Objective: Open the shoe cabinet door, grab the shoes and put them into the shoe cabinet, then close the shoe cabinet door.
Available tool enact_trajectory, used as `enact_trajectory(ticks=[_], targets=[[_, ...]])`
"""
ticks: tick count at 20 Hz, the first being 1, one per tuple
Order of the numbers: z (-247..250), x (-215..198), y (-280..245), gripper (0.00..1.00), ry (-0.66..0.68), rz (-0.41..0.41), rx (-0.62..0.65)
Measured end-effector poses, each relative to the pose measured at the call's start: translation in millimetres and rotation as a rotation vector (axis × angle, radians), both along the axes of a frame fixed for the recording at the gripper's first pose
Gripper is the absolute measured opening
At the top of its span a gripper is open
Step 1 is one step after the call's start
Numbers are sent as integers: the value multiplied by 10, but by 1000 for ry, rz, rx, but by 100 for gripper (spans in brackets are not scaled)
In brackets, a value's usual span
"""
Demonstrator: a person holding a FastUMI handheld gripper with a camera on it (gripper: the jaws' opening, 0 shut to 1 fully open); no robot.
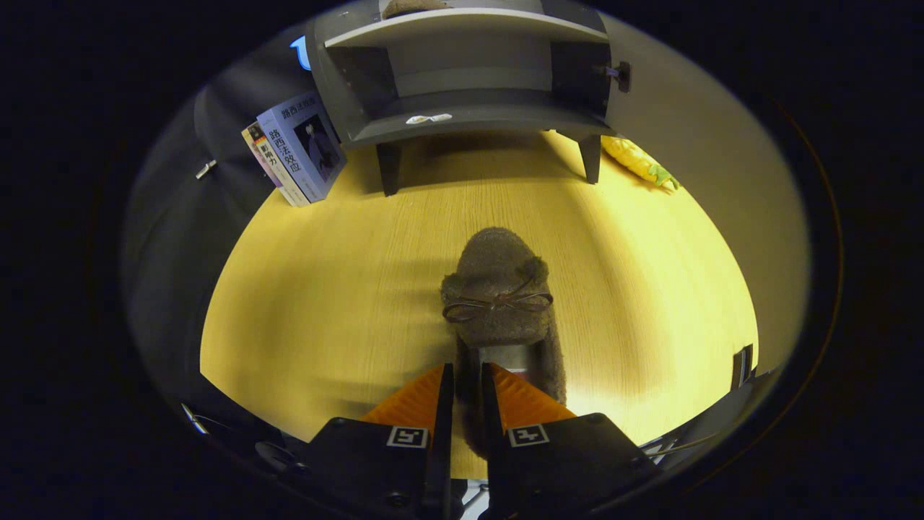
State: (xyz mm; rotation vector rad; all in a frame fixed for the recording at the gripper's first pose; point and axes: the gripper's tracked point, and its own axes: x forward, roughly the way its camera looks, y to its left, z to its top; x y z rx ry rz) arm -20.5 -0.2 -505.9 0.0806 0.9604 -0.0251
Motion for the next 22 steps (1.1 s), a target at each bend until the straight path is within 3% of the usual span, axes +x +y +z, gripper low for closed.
enact_trajectory(ticks=[11,17,22], targets=[[-186,468,1,28,-224,18,-5],[-167,641,-59,28,-354,39,-79],[-221,726,-42,29,-371,56,-93]])
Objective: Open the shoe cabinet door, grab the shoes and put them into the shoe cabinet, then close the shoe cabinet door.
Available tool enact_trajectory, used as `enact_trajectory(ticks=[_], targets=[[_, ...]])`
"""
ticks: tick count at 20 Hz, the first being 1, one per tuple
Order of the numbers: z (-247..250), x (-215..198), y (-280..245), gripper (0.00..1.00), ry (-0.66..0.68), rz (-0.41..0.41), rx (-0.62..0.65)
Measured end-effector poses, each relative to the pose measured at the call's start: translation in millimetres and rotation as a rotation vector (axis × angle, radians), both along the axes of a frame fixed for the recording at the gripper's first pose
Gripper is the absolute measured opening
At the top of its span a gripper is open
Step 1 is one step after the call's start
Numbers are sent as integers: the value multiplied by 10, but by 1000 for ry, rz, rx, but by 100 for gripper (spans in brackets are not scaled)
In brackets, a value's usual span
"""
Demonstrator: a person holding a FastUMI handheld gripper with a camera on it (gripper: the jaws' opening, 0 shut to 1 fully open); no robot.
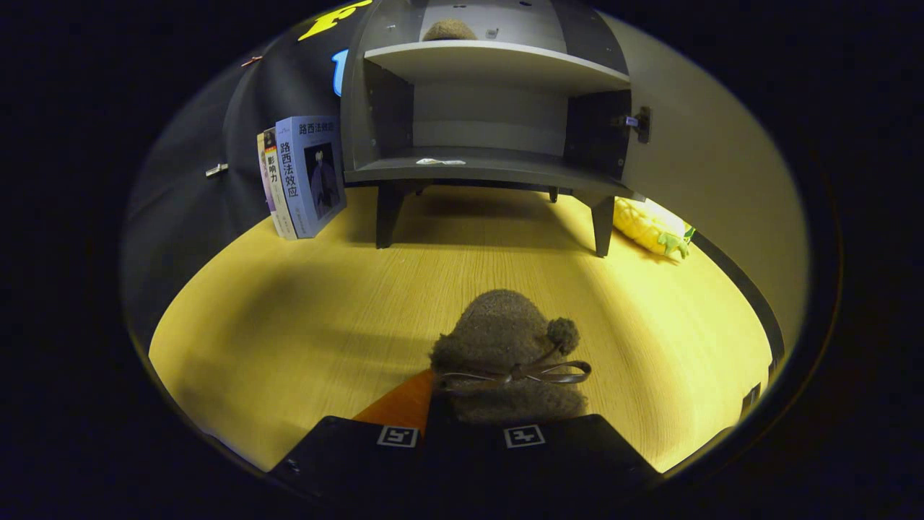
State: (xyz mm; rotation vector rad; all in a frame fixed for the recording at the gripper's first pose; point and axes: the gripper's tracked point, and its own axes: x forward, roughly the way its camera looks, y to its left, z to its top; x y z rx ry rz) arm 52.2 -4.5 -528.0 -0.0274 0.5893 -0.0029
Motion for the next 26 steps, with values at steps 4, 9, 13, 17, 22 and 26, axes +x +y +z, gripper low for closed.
enact_trajectory(ticks=[4,9,13,17,22,26], targets=[[16,3,-9,7,3,3,14],[143,-7,-73,7,-5,-1,17],[633,-54,-80,7,-45,51,27],[1346,-183,-119,7,-111,112,28],[2064,-428,-204,7,-166,198,46],[2447,-434,-352,7,-171,193,54]])
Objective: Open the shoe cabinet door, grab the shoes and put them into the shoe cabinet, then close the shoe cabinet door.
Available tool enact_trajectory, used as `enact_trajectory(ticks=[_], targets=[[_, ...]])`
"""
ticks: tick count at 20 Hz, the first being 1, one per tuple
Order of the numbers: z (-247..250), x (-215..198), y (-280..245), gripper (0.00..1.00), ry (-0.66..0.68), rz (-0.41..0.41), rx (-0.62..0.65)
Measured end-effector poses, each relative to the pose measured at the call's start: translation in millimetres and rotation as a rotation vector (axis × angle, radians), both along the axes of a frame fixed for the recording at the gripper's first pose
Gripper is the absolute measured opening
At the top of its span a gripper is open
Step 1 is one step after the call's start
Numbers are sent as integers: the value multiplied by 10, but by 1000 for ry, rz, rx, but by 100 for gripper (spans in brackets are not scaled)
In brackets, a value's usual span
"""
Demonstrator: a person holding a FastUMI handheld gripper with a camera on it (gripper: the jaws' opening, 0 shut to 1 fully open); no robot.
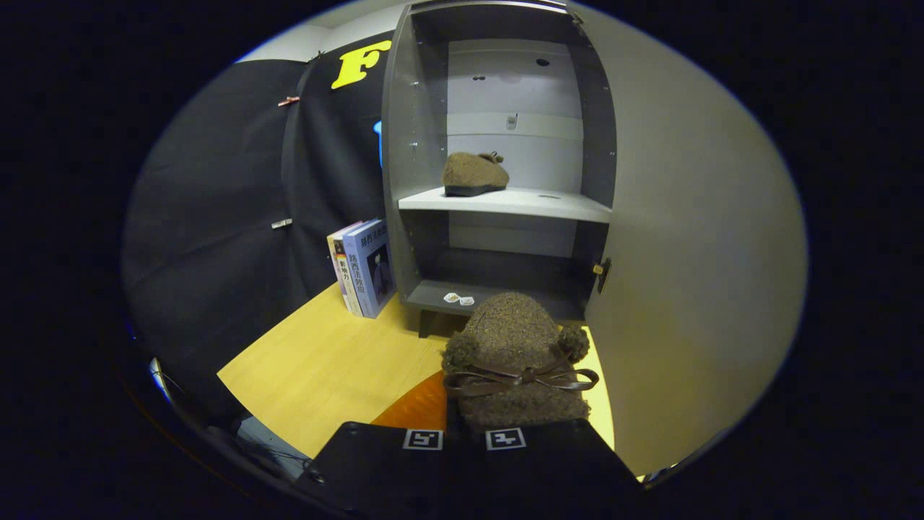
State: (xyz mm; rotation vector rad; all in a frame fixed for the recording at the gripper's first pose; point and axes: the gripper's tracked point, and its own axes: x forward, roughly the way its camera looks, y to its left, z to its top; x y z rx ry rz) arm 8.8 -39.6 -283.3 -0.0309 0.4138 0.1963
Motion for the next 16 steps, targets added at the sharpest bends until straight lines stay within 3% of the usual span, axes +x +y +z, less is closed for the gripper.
enact_trajectory(ticks=[6,16], targets=[[484,491,-71,7,10,-58,29],[1429,2015,17,7,-37,-130,-18]])
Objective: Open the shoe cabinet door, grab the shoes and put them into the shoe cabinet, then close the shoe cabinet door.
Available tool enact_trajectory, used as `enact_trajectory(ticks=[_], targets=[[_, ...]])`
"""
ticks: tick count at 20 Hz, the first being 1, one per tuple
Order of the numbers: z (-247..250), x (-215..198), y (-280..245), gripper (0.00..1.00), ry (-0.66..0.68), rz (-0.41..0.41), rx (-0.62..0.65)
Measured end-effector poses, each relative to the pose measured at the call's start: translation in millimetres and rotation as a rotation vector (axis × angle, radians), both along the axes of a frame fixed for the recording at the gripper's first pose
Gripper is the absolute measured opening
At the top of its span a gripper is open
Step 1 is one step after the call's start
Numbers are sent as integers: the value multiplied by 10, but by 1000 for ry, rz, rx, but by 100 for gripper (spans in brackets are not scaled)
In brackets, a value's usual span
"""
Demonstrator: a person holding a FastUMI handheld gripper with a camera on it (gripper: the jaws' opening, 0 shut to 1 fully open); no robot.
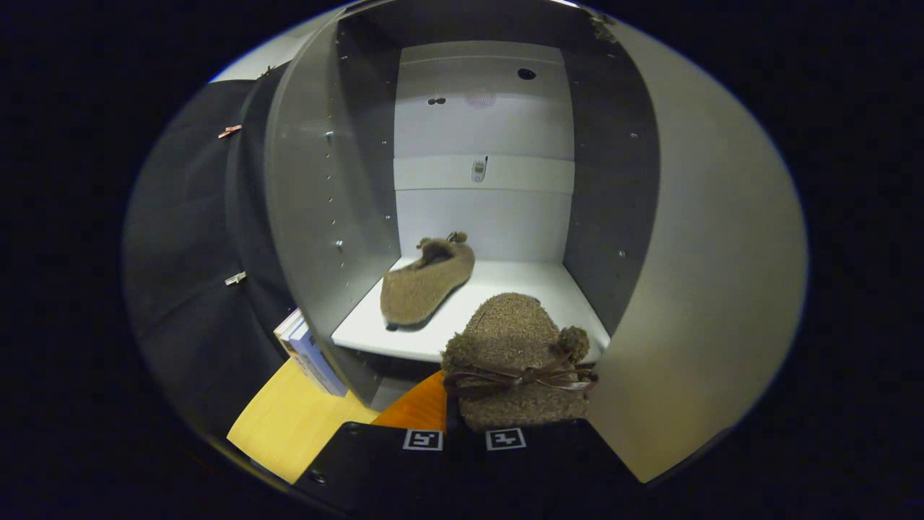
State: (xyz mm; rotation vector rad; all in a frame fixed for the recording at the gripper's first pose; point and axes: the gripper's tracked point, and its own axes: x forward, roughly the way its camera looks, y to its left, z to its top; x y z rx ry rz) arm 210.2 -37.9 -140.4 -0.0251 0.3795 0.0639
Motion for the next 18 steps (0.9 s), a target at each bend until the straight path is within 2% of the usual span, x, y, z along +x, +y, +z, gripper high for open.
enact_trajectory(ticks=[9,18], targets=[[389,1206,-79,7,-21,-44,12],[41,2085,-287,7,50,-117,31]])
